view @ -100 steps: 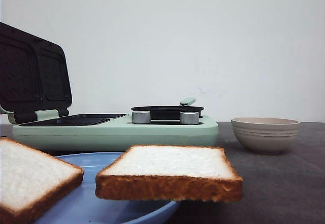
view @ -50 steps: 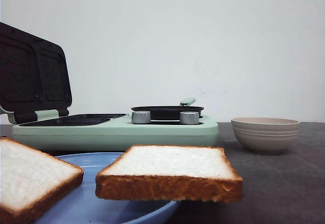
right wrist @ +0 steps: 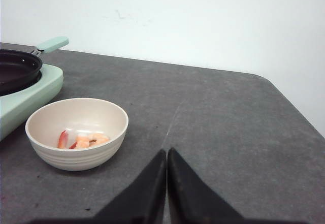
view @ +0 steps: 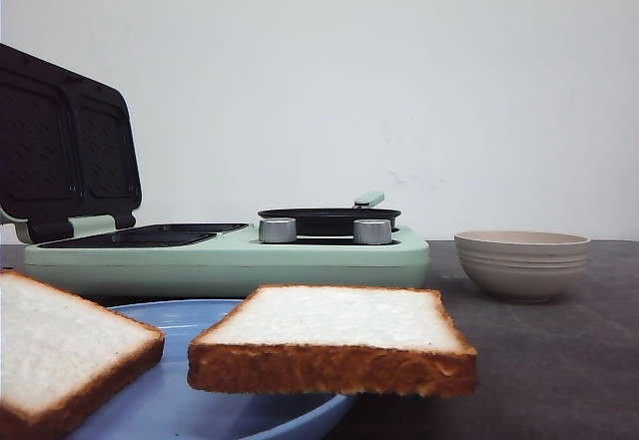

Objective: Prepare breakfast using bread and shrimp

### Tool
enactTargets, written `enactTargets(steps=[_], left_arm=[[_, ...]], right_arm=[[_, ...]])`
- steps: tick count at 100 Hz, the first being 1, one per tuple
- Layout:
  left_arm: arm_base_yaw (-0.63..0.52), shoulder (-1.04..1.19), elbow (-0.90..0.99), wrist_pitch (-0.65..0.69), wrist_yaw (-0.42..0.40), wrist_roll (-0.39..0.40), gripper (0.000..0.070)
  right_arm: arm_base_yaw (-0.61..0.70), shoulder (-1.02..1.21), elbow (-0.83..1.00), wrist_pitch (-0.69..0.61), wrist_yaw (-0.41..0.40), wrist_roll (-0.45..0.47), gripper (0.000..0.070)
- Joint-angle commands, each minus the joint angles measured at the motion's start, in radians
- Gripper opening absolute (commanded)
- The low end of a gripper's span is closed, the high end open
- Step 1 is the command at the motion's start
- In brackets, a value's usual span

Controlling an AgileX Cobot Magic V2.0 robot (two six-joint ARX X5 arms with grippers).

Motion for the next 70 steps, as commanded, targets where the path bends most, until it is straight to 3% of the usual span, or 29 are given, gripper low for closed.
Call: enactTargets(steps=[1,70], left_arm=[[0.002,0.0,-0.016,-0.009,0.0,0.016,0.0028],[0.002,0.0,-0.016,-0.009,0.0,0.016,0.0028]], right_arm=[[-0.001,0.0,-0.002,0.011,0.0,0.007,0.0],[-0.001,0.0,-0.002,0.033,-0.001,0.011,0.0]])
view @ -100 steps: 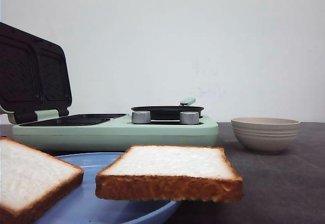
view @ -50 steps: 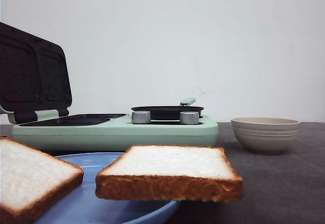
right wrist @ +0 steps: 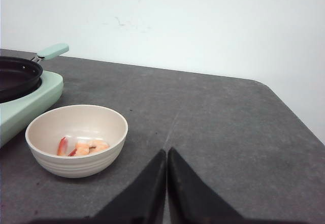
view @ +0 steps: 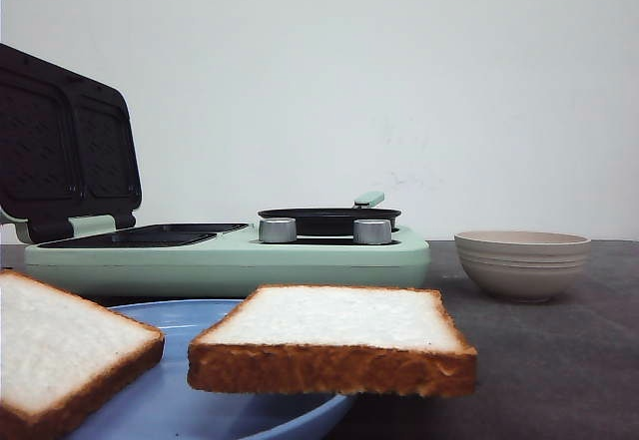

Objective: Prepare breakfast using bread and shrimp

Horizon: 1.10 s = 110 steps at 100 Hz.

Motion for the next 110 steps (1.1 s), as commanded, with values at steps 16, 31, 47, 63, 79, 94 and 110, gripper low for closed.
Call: enactTargets(steps=[16,31,47,63,79,94,110], left_arm=[[0.002,0.0,-0.016,-0.009,0.0,0.016,0.0028],[0.002,0.0,-0.016,-0.009,0.0,0.016,0.0028],[0.002,0.0,-0.016,-0.009,0.0,0.016,0.0028],[0.002,0.0,-0.016,-0.009,0.0,0.015,0.0028],[0.002,0.0,-0.016,-0.009,0.0,0.013,0.0027],[0.002,0.0,-0.016,-0.009,0.0,-0.069,0.0013],[0.002,0.0,-0.01,-0.018,-0.001,-0.169,0.0012]], right_arm=[[-0.002,0.0,-0.002,0.011,-0.001,0.055,0.0],[-0.002,0.0,-0.002,0.011,-0.001,0.081,0.0],[-0.001,0.0,-0.002,0.011,-0.004,0.122,0.0],[-0.001,0.0,-0.002,0.01,-0.004,0.217,0.0],[-0.001,0.0,-0.002,-0.003,-0.005,0.328,0.0],[-0.001,0.0,0.0,-0.038,-0.053,0.417,0.0],[-0.001,0.001,0.019,-0.107,-0.114,0.463,0.0]])
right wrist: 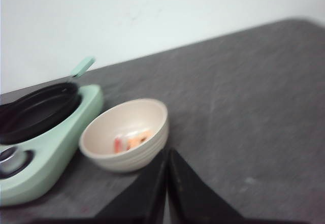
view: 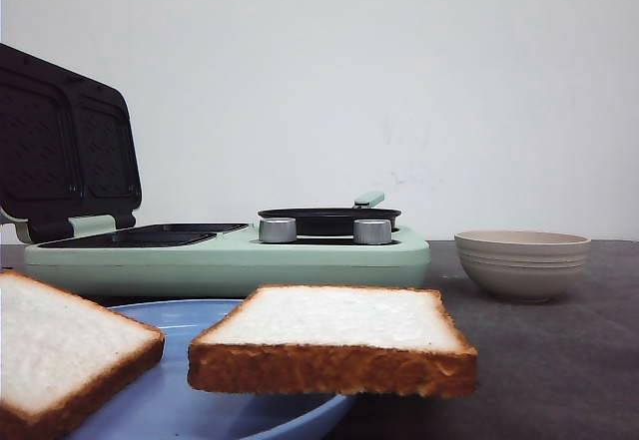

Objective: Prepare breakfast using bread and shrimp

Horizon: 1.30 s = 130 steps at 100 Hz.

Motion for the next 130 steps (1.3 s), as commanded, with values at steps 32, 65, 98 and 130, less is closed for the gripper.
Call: enactTargets(steps=[32,65,98,130], left_arm=[[0.002,0.032,0.091,-0.071,0.002,-0.179,0.0012],[0.002,0.243,0.346,-0.229,0.027,-0.183,0.0013],[-0.002,0.429,0.571,-0.396,0.136,-0.106,0.0013],[-0.002,0.514,0.613,-0.57,0.174,-0.086,0.0017]], right_arm=[[-0.001,0.019,0.159,-0.214,-0.024,0.061,0.0],[-0.001,0.23,0.332,-0.319,-0.114,0.112,0.0],[-0.001,0.484,0.528,-0.472,-0.244,0.11,0.0],[0.0,0.644,0.577,-0.575,-0.389,0.058,0.0]])
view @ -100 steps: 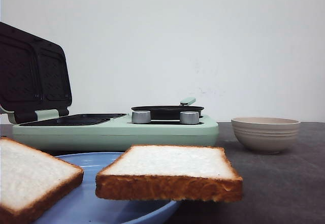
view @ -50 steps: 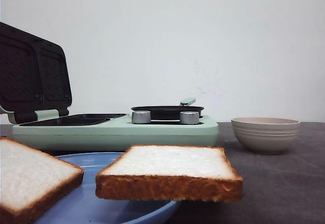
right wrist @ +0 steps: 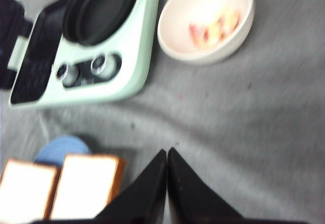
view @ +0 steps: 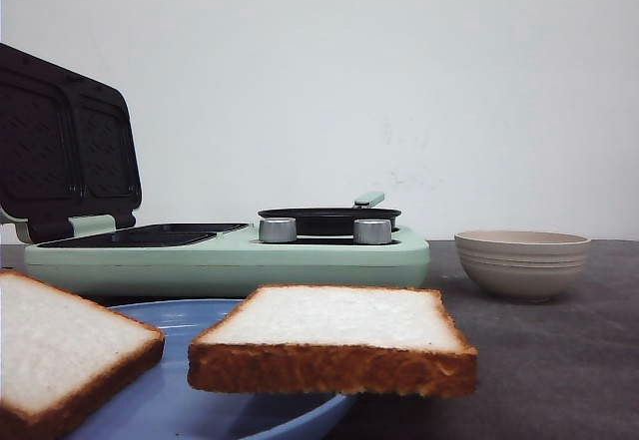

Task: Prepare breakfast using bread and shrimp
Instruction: 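Lower the left gripper toward the bread slice on the blue plate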

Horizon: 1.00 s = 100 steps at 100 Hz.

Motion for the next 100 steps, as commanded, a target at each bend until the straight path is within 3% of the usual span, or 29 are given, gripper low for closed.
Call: enactTargets(steps=[1,19,32,39,64,100], left_arm=[[-0.001,0.029,0.01,-0.035,0.018,0.028,0.0017],[-0.001,0.112,0.01,-0.117,0.085,0.056,0.0046],[-0.001,0.159,0.01,-0.134,0.137,0.056,0.0287],[-0.001,0.177,0.01,-0.135,0.162,0.058,0.0355],[-0.001,0.214,0.01,-0.155,0.193,0.064,0.0355],[-0.001,0.294,0.01,-0.268,0.211,0.117,0.0354]], right_arm=[[0.0,0.02,0.014,-0.004,-0.013,-0.037,0.0],[0.004,0.027,0.014,0.001,-0.019,-0.057,0.0],[0.016,0.027,0.014,-0.007,-0.027,-0.086,0.0],[0.019,0.027,0.014,-0.007,-0.051,-0.091,0.0012],[0.019,0.027,0.014,-0.019,-0.091,-0.096,0.0202],[0.019,0.027,0.014,-0.054,-0.095,-0.117,0.0209]])
